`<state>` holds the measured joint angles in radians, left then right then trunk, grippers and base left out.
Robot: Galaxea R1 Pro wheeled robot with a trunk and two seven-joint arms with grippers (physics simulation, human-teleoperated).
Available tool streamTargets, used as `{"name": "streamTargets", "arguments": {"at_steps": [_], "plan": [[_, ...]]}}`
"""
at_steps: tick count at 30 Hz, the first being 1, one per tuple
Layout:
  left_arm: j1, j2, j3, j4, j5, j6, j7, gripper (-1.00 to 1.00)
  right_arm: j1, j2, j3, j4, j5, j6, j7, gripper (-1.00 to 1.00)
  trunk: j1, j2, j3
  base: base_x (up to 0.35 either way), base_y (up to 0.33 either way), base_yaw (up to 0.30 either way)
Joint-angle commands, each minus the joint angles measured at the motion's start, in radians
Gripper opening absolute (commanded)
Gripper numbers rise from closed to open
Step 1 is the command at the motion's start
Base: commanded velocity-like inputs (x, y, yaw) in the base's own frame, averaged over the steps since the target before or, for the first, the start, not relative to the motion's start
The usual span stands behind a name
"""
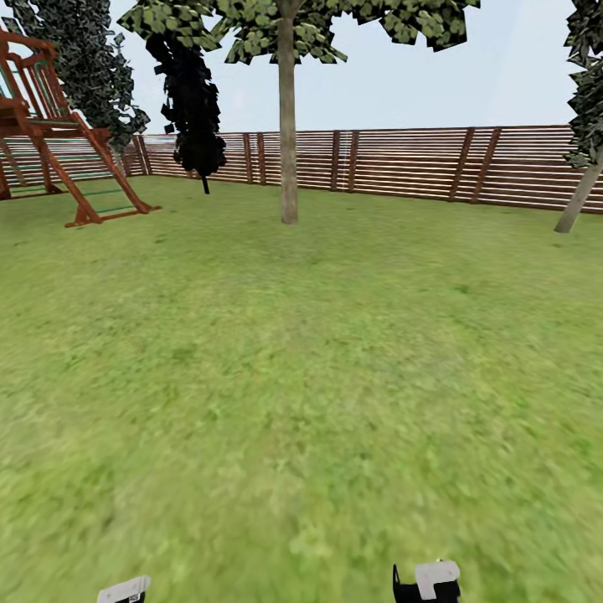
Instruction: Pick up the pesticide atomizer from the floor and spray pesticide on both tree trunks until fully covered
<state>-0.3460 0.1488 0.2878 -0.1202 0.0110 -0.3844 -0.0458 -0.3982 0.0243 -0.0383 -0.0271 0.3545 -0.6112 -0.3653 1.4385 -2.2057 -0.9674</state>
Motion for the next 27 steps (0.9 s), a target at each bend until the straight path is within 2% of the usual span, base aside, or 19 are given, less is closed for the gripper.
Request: {"name": "streamTargets", "arguments": {"at_steps": [1, 27], "plan": [[-0.001, 0.0, 0.005, 0.001, 0.001, -0.003, -0.005, -1.0, -0.001, 0.0, -0.004, 0.001, 0.011, -0.001, -0.007, 1.0, 0.0, 0.0, -0.001, 0.34, 0.0, 0.0], [-0.001, 0.0, 0.005, 0.001, 0.001, -0.003, -0.005, -1.0, -0.001, 0.0, -0.004, 0.001, 0.011, -0.001, -0.007, 1.0, 0.0, 0.0, -0.001, 0.34, 0.0, 0.0]]}}
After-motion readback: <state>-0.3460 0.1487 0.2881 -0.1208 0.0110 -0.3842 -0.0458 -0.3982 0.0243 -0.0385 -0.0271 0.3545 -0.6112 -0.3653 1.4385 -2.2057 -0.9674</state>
